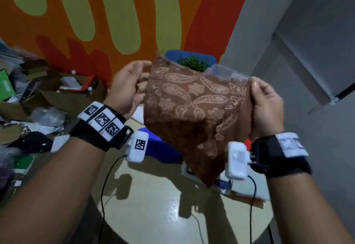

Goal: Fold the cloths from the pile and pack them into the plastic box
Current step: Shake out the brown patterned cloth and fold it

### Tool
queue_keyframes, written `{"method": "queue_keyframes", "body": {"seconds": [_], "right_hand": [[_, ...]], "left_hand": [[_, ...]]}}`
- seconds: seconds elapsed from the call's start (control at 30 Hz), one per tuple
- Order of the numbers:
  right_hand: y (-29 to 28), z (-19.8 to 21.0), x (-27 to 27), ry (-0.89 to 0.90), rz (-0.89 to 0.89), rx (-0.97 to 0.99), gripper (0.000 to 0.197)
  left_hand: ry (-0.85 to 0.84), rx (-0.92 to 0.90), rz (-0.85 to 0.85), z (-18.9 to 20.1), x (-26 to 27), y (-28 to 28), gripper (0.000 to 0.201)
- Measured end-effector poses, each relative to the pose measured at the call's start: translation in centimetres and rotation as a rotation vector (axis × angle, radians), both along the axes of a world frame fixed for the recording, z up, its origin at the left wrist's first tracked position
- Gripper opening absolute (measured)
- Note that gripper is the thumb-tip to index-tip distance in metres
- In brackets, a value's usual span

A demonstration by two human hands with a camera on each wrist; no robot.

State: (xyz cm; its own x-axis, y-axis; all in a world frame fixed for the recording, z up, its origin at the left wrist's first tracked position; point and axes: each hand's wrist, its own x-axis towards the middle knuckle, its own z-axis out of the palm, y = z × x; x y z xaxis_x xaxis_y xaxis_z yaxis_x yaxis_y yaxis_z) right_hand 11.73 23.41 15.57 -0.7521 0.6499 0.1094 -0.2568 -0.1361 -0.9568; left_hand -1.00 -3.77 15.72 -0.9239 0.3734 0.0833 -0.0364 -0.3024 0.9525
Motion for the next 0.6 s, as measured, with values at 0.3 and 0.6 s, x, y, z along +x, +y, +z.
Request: {"method": "queue_keyframes", "body": {"seconds": [0.3, 0.6], "right_hand": [[-3.1, -14.6, 4.0, -0.580, 0.441, -0.752, 0.069], [-4.5, -14.0, 4.3, -0.354, 0.421, -0.559, 0.040]], "left_hand": [[-0.108, -0.543, -0.548, -17.7, 7.0, 0.3, 0.018], [-0.364, 0.048, -0.200, -8.5, 4.0, 4.3, 0.023]]}}
